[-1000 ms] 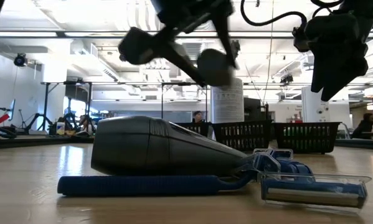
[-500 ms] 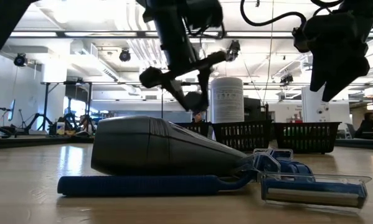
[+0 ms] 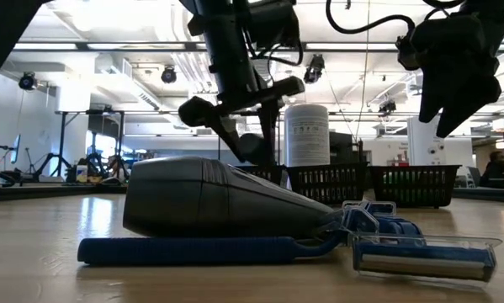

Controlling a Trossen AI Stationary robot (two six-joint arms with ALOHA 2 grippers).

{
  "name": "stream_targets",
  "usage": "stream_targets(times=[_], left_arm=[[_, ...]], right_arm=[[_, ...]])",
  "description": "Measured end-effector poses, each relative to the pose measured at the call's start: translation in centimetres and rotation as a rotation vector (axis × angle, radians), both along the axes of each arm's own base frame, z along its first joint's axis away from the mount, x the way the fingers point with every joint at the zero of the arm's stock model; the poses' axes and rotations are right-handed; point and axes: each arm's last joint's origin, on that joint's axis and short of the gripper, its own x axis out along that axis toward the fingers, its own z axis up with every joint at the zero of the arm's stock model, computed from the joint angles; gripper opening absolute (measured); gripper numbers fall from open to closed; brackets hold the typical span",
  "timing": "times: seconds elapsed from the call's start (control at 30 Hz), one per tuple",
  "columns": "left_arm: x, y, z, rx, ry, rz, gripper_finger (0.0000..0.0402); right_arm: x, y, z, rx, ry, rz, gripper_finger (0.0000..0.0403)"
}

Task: Pick & Place Travel size toiletries
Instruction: Put the gray deodorant into the middle left black bin

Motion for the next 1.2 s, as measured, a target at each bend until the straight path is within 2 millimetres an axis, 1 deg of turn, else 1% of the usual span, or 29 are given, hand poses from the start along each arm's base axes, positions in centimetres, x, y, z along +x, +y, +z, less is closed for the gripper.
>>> stream_targets(times=[0.17,0.27,0.4,0.5,0.57,0.67,0.77,0.83,0.93,1.0,1.07,1.13,1.2], left_arm=[[0.1,0.3,0.1,0.048,-0.020,0.025,0.0296],[0.2,0.2,0.1,0.040,-0.029,0.012,0.0329],[0.3,-0.7,0.1,0.004,-0.030,-0.051,0.0342],[0.3,-2.4,0.7,-0.015,-0.037,-0.149,0.0340],[0.2,-4.0,1.5,-0.019,-0.062,-0.219,0.0338],[-0.3,-7.4,2.7,-0.011,-0.091,-0.458,0.0338],[-1.2,-11.7,2.8,0.017,-0.083,-0.758,0.0338],[-2.1,-14.7,2.8,0.064,-0.070,-0.943,0.0338],[-3.4,-18.8,2.2,0.127,-0.057,-1.121,0.0335],[-4.1,-21.1,1.4,0.162,-0.033,-1.174,0.0334],[-4.7,-22.6,0.4,0.201,-0.002,-1.182,0.0334],[-4.9,-23.5,-0.3,0.209,0.010,-1.155,0.0334],[-4.9,-23.8,-0.9,0.190,0.021,-1.091,0.0334]], right_arm=[[0.0,0.0,0.0,-0.004,0.001,0.007,0.0337],[0.0,0.0,0.0,-0.004,0.000,0.006,0.0331],[0.0,0.0,0.0,-0.004,0.000,0.005,0.0326],[0.0,0.0,0.0,-0.004,0.000,0.006,0.0325],[0.0,0.0,0.0,-0.003,-0.001,0.003,0.0328],[0.0,0.0,0.0,-0.003,-0.001,0.003,0.0338],[0.0,0.0,0.0,-0.004,-0.001,0.004,0.0350],[0.0,0.0,0.0,-0.004,-0.001,0.006,0.0357],[0.0,0.0,0.0,-0.006,0.000,0.010,0.0362],[0.0,0.0,0.0,-0.006,-0.001,0.010,0.0363],[0.0,0.0,0.0,-0.006,-0.001,0.011,0.0363],[0.0,0.0,0.0,-0.009,-0.002,0.010,0.0364],[0.1,0.0,0.0,-0.011,-0.004,0.010,0.0363]])
